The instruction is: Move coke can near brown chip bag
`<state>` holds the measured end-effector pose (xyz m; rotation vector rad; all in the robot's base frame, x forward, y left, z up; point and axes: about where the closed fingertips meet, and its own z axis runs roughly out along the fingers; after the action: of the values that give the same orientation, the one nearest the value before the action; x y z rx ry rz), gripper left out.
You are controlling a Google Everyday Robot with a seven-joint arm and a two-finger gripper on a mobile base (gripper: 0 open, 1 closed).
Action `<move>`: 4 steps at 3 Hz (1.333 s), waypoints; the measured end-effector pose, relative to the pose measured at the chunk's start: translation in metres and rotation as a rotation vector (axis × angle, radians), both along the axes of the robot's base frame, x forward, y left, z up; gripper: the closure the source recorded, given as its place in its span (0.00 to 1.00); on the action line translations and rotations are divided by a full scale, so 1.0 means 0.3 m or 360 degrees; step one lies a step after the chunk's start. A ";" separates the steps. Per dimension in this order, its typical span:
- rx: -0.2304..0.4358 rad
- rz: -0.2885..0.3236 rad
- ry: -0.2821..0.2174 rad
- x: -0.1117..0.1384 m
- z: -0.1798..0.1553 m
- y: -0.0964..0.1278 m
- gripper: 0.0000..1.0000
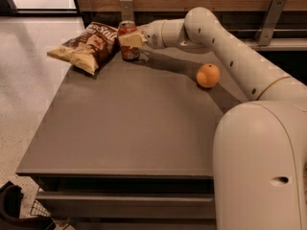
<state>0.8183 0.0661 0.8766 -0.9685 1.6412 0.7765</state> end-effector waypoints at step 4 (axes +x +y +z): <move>0.0002 0.0018 0.0008 -0.003 -0.010 0.029 0.00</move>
Offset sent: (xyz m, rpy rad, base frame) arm -0.0003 0.0027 -0.0009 0.0004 0.0015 0.0035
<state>0.8172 0.0749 0.8736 -0.9767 1.6406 0.7882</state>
